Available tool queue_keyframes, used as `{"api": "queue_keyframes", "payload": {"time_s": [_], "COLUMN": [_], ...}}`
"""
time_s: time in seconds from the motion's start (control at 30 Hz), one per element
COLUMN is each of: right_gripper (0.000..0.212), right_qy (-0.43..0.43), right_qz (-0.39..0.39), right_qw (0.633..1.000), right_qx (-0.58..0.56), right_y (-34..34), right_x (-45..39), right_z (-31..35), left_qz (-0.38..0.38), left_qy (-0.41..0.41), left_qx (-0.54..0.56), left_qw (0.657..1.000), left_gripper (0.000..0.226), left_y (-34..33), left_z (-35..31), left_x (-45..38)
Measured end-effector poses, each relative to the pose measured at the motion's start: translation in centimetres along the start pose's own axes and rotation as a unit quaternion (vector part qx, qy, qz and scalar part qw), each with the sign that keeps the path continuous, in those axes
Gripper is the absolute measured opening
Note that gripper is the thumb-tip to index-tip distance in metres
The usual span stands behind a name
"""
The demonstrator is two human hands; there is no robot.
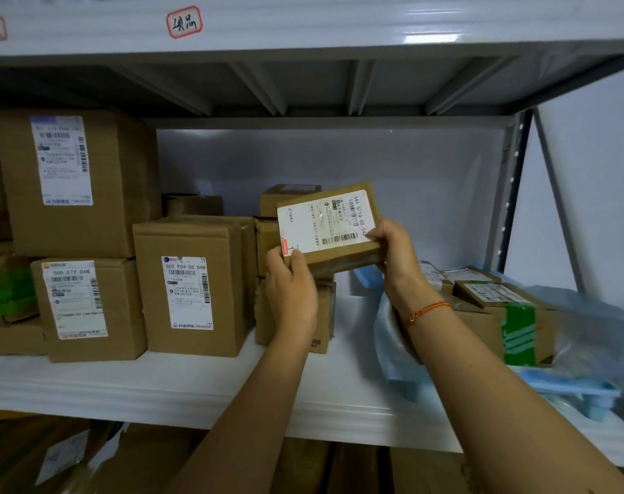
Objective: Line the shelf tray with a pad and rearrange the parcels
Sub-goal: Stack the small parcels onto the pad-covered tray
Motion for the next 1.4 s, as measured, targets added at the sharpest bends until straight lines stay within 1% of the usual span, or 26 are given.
{"api": "queue_keyframes", "payload": {"time_s": [0.07, 0.17, 0.3, 0.37, 0.43, 0.6, 0.63, 0.67, 0.73, 0.77, 0.83, 0.9, 0.97, 1.03, 1.13, 1.2, 1.23, 1.3, 1.4], "right_gripper": [0.057, 0.055, 0.040, 0.042, 0.050, 0.091, 0.092, 0.088, 0.071, 0.063, 0.056, 0.058, 0.059, 0.053, 0.054, 0.039, 0.034, 0.033, 0.046], "right_qy": [0.024, 0.045, 0.047, 0.047, 0.038, 0.022, 0.022, 0.025, 0.031, 0.026, -0.004, -0.039, -0.062, -0.064, -0.080, -0.088, -0.089, -0.090, -0.116], "right_qz": [0.033, 0.071, 0.087, 0.090, 0.100, 0.113, 0.113, 0.110, 0.104, 0.097, 0.071, 0.046, 0.023, -0.012, -0.070, -0.096, -0.111, -0.148, -0.176], "right_qw": [0.999, 0.995, 0.993, 0.991, 0.989, 0.977, 0.974, 0.972, 0.968, 0.969, 0.973, 0.982, 0.989, 0.992, 0.992, 0.989, 0.987, 0.981, 0.970], "right_qx": [0.017, 0.045, 0.069, 0.088, 0.104, 0.182, 0.194, 0.206, 0.225, 0.228, 0.219, 0.179, 0.134, 0.111, 0.069, 0.076, 0.079, 0.086, 0.121], "right_y": [0.8, 1.4, 3.5, 5.0, 6.2, 10.2, 10.9, 11.9, 13.1, 13.7, 15.0, 15.9, 16.4, 16.9, 17.7, 18.4, 19.1, 21.1, 23.7], "right_x": [0.0, -0.2, -0.4, -0.6, -0.8, -2.1, -2.4, -2.7, -3.0, -3.4, -4.3, -5.2, -6.3, -7.5, -9.5, -10.8, -11.5, -13.1, -15.2], "right_z": [0.9, 1.6, 2.2, 2.4, 2.5, 3.3, 3.7, 4.0, 4.9, 5.1, 5.0, 4.6, 4.0, 3.4, 2.1, 1.6, 1.5, 1.0, -0.3], "left_qz": [-0.003, -0.003, -0.002, 0.007, 0.013, 0.038, 0.043, 0.049, 0.061, 0.069, 0.096, 0.134, 0.172, 0.222, 0.337, 0.393, 0.409, 0.431, 0.436], "left_qy": [-0.006, -0.028, -0.049, -0.057, -0.071, -0.117, -0.127, -0.133, -0.136, -0.134, -0.118, -0.094, -0.071, -0.036, 0.017, 0.033, 0.033, 0.025, 0.019], "left_qx": [-0.012, -0.023, 0.032, 0.039, 0.040, -0.006, -0.016, -0.022, -0.025, -0.020, 0.001, 0.029, 0.036, 0.024, -0.011, -0.041, -0.053, -0.082, -0.123], "left_qw": [1.000, 0.999, 0.998, 0.998, 0.997, 0.992, 0.991, 0.990, 0.989, 0.988, 0.988, 0.986, 0.982, 0.974, 0.941, 0.918, 0.910, 0.898, 0.891], "left_gripper": [0.030, 0.030, 0.028, 0.027, 0.028, 0.038, 0.039, 0.040, 0.041, 0.042, 0.047, 0.050, 0.047, 0.045, 0.041, 0.043, 0.043, 0.047, 0.053], "left_y": [-0.4, -0.8, -2.1, -3.3, -4.2, -6.5, -7.0, -7.9, -9.6, -10.5, -12.7, -15.0, -17.1, -19.5, -22.9, -24.6, -25.3, -26.8, -28.6], "left_z": [-0.9, -1.9, -2.2, -2.2, -2.4, -4.1, -4.7, -5.2, -5.9, -6.1, -6.0, -5.8, -5.5, -4.8, -3.2, -2.5, -2.3, -1.7, -0.4], "left_x": [0.7, 1.4, 1.5, 1.6, 1.7, 1.5, 1.5, 1.5, 1.3, 1.1, 0.6, 0.3, 0.4, 0.9, 2.3, 2.9, 3.0, 2.7, 1.9]}}
Point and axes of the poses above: each hand's wrist, its own x-axis away from the middle knuckle, its own y-axis out of the back of the hand, z = x × y, the point moved 8 cm from there along -x, towards the middle knuckle, and after that the axes turned 5 degrees about -z, right-handed, at the moved point
